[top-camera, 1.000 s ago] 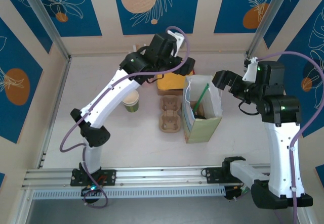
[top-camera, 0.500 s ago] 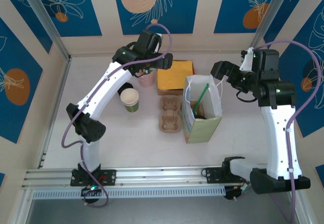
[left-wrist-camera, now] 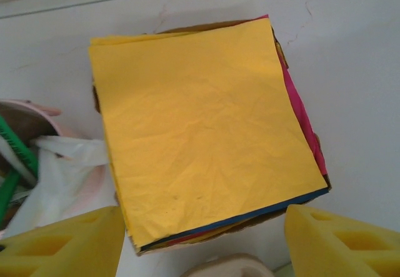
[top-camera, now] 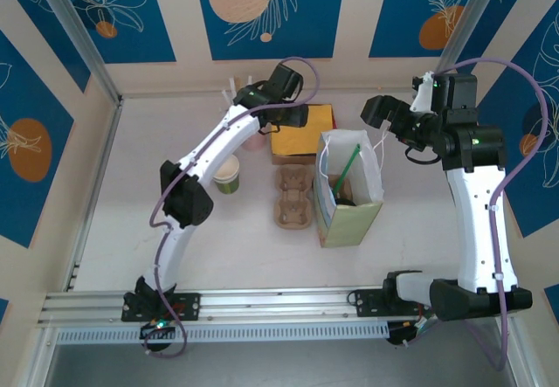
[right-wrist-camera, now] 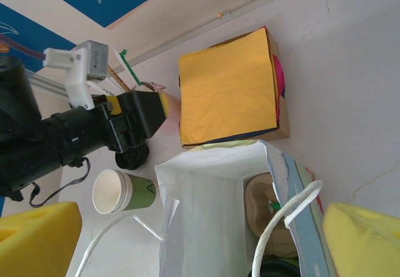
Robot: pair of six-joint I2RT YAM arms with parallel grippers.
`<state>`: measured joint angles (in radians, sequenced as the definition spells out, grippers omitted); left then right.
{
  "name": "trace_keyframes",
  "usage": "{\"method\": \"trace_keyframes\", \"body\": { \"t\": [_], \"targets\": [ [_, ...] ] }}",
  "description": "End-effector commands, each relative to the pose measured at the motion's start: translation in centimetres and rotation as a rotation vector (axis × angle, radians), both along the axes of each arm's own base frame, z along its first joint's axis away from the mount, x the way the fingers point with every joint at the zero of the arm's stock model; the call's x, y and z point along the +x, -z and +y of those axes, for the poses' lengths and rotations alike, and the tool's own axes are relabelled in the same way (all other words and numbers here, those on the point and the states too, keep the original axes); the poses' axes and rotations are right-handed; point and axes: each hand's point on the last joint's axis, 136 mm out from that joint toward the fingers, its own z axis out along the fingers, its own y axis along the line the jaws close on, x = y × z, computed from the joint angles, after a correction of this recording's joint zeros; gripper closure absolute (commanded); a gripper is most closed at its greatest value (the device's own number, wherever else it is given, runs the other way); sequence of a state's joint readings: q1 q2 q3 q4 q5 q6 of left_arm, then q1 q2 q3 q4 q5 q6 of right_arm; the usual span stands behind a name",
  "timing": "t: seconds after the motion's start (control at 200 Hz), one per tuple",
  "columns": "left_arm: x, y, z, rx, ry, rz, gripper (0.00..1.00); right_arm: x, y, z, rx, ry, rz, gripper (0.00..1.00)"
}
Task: Pack the takeout coffee
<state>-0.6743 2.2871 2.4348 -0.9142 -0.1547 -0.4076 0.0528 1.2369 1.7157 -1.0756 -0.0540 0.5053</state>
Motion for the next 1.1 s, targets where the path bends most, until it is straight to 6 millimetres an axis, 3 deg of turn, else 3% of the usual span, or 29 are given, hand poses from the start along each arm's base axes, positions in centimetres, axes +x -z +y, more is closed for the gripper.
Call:
{"method": "trace_keyframes", "body": {
  "t": [0.0, 0.21, 0.88, 1.095],
  "targets": [
    [0.5, -1.2, -1.8, -0.089, 0.023, -0.020, 0.33, -0.2, -0.3, 0.6, 0.002, -0.037, -0.005, 0.01],
    [1.5, 1.7, -3.5, -0.119, 0.036, 0.006, 0.34, -0.4, 0.3, 0.8, 0.011, -0.043, 0.013, 0.01],
    [5.3, 9.2, -3.9, 0.007, -0.004, -0.055, 0.33, -0.4, 1.5, 0.8, 0.013, -0.045, 0.043, 0.01],
    [6.5, 10.2, -3.9, 0.039, 0.000, -0.099, 0.32, -0.2, 1.8, 0.6, 0.014, -0.040, 0.053, 0.01]
  ]
}}
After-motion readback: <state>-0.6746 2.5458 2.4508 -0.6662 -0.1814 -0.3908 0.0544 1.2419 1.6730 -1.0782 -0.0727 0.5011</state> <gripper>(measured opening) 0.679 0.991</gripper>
